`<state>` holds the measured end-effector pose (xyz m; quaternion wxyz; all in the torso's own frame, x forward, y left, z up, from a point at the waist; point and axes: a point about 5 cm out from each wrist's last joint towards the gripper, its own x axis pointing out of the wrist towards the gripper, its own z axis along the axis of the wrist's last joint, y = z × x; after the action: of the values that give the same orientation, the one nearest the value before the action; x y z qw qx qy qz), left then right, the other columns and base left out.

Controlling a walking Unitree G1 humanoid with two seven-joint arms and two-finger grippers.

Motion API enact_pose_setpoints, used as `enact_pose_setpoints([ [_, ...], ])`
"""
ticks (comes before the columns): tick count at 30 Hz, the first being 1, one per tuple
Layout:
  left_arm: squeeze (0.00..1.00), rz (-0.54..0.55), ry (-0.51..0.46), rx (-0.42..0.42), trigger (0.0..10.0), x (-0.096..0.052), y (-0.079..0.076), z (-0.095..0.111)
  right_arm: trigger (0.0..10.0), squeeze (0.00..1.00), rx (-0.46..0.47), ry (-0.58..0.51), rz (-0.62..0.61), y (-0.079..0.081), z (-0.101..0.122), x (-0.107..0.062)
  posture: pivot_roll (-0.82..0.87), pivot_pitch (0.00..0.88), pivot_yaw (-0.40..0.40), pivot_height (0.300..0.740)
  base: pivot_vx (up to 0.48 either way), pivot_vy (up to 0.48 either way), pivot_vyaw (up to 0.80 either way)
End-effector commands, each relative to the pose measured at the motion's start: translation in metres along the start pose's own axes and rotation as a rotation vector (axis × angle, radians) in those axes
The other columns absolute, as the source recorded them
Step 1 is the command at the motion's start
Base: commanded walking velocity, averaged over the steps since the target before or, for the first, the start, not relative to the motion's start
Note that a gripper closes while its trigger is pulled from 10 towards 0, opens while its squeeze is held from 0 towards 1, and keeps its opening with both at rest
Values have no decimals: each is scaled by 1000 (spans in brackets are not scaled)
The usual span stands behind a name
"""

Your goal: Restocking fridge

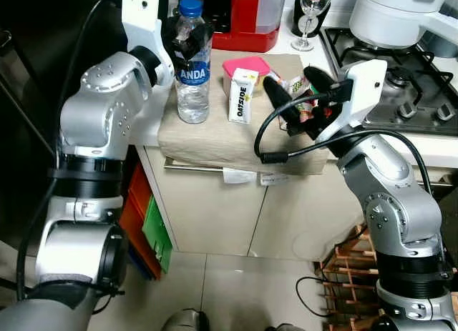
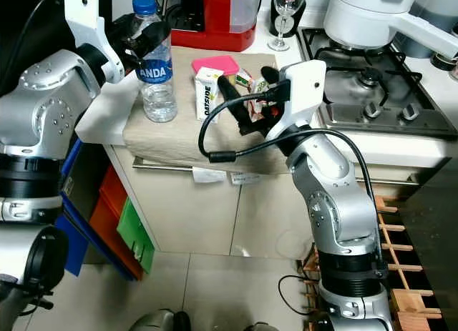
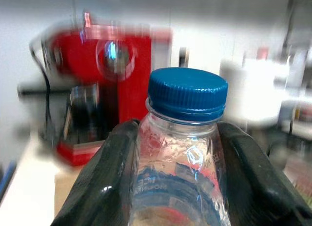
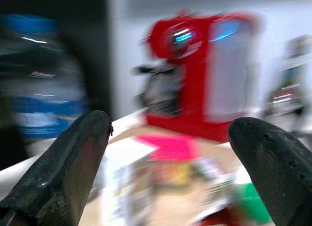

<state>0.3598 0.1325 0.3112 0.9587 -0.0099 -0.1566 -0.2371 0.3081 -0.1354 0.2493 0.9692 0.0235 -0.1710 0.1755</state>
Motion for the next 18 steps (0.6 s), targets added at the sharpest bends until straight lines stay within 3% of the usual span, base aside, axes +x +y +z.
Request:
enact_pose_setpoints([
  [1, 0, 48, -168, 52, 10000, -5, 1, 28, 10000, 102, -54, -57, -108, -11, 5, -2, -49, 2, 18, 740, 0, 0, 0],
  [3, 0, 119, -204, 73, 10000, -10, 2, 26, 10000, 102, -129, -80, -156, -14, 5, -5, -50, 0, 16, 740, 0, 0, 0],
  [7, 0, 223, -225, 102, 10000, -18, 1, 16, 10000, 94, -175, -126, -213, -12, 6, -5, -52, 0, 10, 740, 0, 0, 0],
  [14, 0, 278, -223, 126, 10000, -16, -5, 3, 10000, 94, -237, -159, -278, -12, -1, 1, -52, 0, 1, 740, 0, 0, 0],
  [18, 0, 296, -198, 118, 10000, -15, -3, -5, 10000, 94, -229, -146, -270, -11, -7, 1, -55, 0, 2, 740, -374, 0, 0],
])
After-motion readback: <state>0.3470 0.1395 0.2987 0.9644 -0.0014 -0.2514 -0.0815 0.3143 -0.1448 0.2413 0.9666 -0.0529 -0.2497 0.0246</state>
